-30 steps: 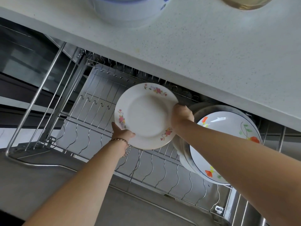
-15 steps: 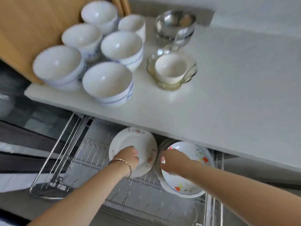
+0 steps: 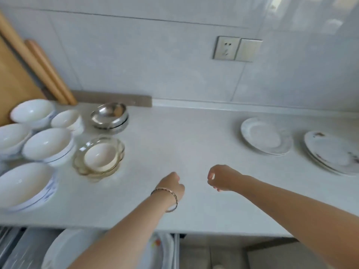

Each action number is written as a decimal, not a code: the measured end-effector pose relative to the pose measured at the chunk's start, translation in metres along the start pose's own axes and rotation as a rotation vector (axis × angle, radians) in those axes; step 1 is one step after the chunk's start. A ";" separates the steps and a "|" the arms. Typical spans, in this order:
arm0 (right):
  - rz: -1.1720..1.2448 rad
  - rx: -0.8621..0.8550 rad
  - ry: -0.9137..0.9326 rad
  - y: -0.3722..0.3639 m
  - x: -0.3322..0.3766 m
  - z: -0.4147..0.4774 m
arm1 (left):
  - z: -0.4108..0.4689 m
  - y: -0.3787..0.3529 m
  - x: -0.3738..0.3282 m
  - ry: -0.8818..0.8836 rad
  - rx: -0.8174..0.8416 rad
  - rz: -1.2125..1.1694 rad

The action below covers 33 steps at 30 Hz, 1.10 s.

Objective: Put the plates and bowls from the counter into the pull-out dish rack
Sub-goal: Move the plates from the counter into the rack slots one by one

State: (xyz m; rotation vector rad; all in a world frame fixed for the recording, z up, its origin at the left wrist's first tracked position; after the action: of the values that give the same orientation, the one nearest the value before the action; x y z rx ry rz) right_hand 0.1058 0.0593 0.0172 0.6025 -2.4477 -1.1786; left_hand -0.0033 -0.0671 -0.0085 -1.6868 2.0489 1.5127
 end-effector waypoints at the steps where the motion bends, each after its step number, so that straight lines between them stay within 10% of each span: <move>1: 0.005 -0.022 -0.021 0.012 -0.024 0.011 | 0.011 -0.012 -0.020 -0.002 0.002 -0.006; 18: 0.295 -0.227 -0.390 0.133 -0.303 0.206 | 0.221 -0.154 -0.228 0.236 0.038 -0.407; 33: 0.993 -0.327 -0.536 0.095 -0.344 0.229 | 0.256 -0.176 -0.244 0.296 -0.082 -0.881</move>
State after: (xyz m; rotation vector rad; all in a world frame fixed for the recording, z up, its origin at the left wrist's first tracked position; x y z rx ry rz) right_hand 0.2647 0.4385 -0.0875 -1.0325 -2.2914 -1.2887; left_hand 0.1042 0.3021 -0.0984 -2.4663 1.0181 1.0775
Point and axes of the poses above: each hand's wrist, its own z-axis towards the middle knuckle, its own y-axis out of the back of the hand, x = y × z, the point moved 2 cm from there along z, towards the middle knuckle, and after that the axes turned 6 degrees about -y, right-handed, at the moved point
